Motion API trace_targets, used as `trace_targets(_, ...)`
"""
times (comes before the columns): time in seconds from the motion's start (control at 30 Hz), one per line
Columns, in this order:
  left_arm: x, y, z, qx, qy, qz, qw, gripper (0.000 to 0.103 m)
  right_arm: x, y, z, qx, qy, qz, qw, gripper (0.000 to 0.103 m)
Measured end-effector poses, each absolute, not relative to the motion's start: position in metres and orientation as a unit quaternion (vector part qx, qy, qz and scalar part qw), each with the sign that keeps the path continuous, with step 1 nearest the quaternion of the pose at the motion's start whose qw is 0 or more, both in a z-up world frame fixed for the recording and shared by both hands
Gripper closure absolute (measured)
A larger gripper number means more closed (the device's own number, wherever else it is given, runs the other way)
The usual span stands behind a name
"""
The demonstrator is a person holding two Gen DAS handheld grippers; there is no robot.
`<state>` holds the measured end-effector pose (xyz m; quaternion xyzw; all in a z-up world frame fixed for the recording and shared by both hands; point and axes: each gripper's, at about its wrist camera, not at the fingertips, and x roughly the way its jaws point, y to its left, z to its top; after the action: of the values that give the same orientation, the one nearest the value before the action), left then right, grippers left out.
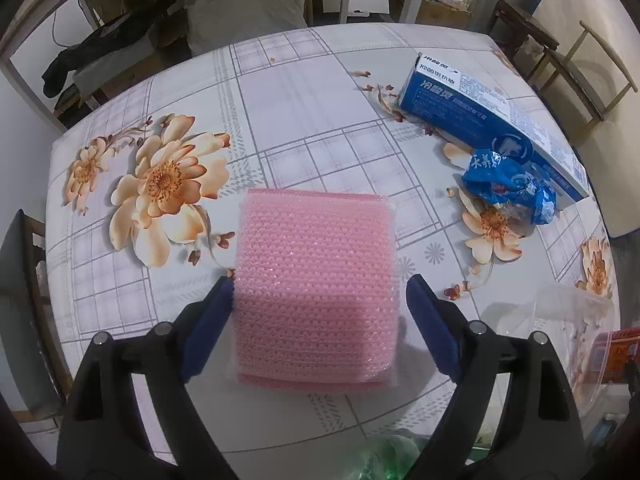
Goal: Collect trash
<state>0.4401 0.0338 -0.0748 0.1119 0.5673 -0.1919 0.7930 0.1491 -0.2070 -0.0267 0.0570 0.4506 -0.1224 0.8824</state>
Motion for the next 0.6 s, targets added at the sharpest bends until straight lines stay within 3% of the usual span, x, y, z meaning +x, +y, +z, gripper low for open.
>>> trace_targets(0.6,0.45,0.037,-0.085,0.103,0.582,-0.178,0.787,0.019,0.148,-0.206,-0.03,0.061,0.455,-0.112,0.881,0.022)
